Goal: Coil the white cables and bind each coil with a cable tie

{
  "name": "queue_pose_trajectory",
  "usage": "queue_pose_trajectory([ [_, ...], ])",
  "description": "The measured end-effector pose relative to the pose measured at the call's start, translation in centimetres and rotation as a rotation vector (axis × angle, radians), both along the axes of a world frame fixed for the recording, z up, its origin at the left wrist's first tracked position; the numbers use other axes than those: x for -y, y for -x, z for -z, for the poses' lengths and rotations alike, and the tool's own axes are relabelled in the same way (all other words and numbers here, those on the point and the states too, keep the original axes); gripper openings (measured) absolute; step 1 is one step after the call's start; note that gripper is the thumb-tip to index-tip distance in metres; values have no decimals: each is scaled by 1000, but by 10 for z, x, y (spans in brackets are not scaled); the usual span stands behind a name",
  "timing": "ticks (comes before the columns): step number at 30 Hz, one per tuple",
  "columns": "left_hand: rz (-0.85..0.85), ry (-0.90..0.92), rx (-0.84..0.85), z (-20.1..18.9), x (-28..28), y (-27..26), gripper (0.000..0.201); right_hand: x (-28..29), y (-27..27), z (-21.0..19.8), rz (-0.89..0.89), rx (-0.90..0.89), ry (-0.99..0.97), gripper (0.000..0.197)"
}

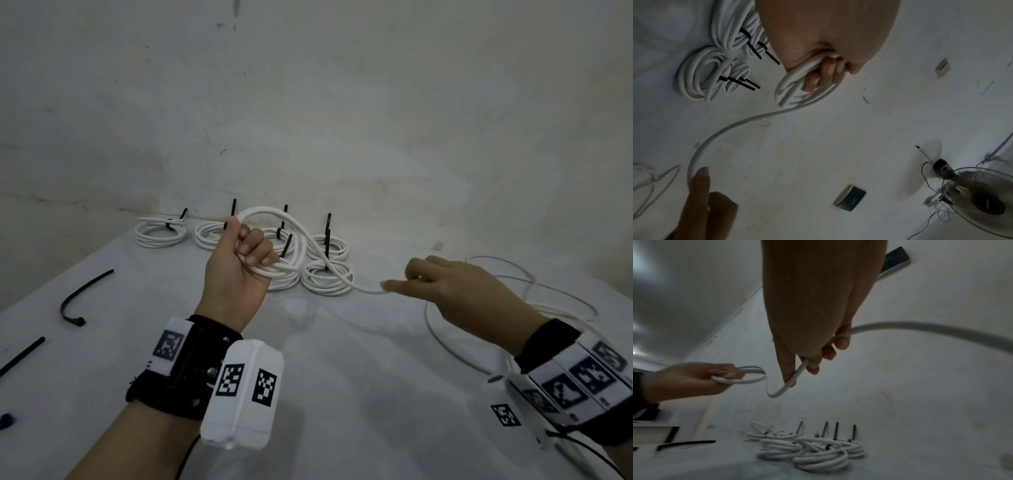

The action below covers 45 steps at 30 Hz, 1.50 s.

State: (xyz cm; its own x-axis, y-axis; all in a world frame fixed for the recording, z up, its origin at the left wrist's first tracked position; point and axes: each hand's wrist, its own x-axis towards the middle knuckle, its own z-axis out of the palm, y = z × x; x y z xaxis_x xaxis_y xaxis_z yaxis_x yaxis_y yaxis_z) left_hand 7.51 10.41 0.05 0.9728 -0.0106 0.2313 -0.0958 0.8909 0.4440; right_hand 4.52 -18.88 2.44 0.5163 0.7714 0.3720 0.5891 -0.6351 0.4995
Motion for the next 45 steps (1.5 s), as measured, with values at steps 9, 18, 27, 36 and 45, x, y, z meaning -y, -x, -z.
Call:
queue_pose_trajectory([
  [9,41,-138,10,0,17,6,36,-61,24,-19,-255,-36,-33,32],
  [18,159,-462,123,9,46,24,29,-95,11,-38,-286,-150,-440,14],
  [27,301,-408,117,3,42,29,32,-103,-9,-30,-282,-181,-619,20],
  [36,252,-399,71,-2,39,29,40,-111,-17,-27,-353,-174,-686,18],
  [45,147,-541,161,-5,37,32,22,-96,-27,-20,-239,-145,-419,48],
])
